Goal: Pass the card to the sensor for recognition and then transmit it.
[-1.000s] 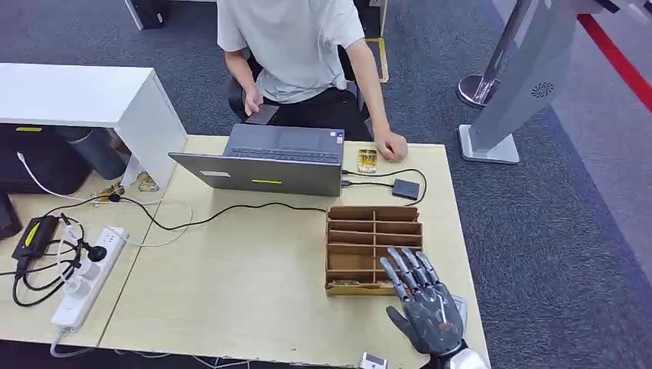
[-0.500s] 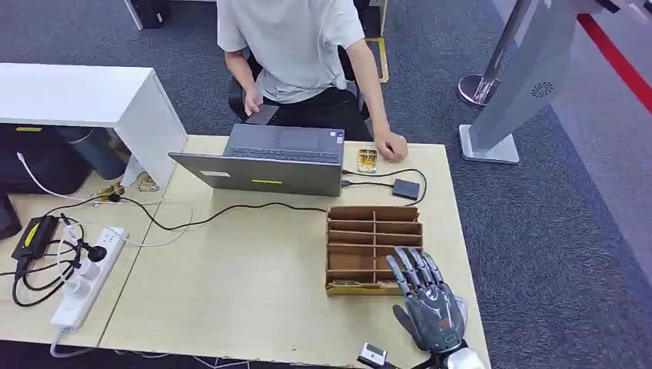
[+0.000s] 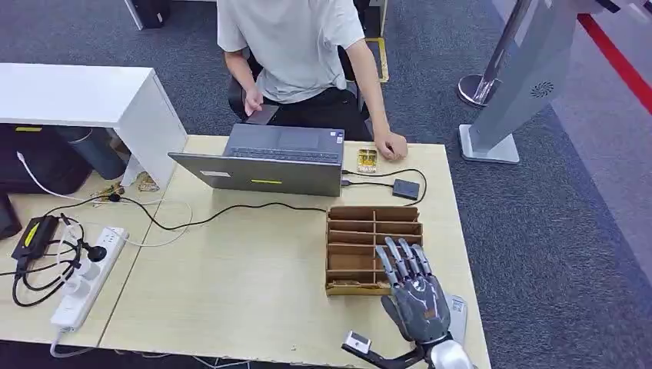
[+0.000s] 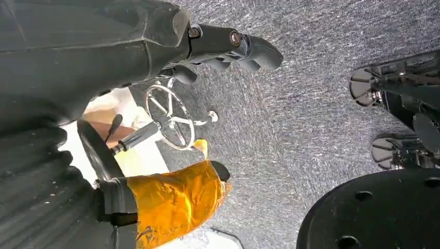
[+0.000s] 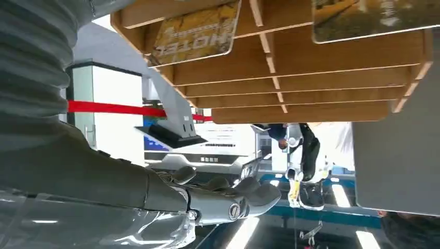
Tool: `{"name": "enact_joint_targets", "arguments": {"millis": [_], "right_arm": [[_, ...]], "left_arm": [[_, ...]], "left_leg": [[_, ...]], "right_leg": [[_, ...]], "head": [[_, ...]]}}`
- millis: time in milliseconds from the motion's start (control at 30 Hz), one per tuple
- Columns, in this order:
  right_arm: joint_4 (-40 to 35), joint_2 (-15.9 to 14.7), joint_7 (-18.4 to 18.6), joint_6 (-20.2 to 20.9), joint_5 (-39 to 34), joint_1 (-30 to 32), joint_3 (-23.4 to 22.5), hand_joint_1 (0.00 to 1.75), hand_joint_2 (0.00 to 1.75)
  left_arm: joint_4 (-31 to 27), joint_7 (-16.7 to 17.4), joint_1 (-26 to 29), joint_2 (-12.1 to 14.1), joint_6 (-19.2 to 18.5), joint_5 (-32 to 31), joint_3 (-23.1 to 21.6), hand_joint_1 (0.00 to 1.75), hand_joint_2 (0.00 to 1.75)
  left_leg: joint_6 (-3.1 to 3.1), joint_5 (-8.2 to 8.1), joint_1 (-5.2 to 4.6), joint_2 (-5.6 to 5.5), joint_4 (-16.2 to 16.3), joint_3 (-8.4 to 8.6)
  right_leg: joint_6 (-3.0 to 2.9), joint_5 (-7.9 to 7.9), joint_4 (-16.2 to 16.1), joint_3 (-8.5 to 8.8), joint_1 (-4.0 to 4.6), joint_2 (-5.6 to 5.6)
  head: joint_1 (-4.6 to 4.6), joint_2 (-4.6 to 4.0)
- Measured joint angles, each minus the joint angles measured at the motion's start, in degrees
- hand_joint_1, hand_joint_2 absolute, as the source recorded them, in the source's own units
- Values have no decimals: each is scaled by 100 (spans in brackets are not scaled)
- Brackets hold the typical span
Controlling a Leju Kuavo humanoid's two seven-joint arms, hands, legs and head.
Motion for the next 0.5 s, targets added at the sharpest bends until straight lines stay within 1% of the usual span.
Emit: {"name": "enact_joint_targets", "arguments": {"millis": [133,167,233,333,500], "right_arm": [[26,0,2,0,-4,-24,33,0,175],[39,-2,-37,7,-46,-47,44,0,175],[217,0,-230,28,-223,-270,46,0,175],[243,-13,-116,2,-123,-238,39,0,175],[284,-41,7,2,-74,-123,46,0,175]], "left_arm": [[0,5,-8,0,0,0,-2,0,175],[0,11,-11,2,0,0,-4,0,175],[0,55,-34,15,-7,0,-7,0,175],[0,27,-43,30,20,0,-7,0,175],[0,11,-39,31,26,-2,-7,0,175]], "left_leg": [[0,0,0,0,0,-1],[0,0,0,0,0,-4],[-1,1,-1,10,1,2],[-1,1,-1,-9,1,9],[-4,2,0,1,0,2]], "right_leg": [[0,0,0,1,0,0],[0,0,0,1,0,0],[-7,6,-1,-6,0,6],[-6,3,-2,11,2,-6],[-8,4,0,-1,2,3]], "head": [[0,0],[2,0],[-2,0],[2,0],[0,0]]}}
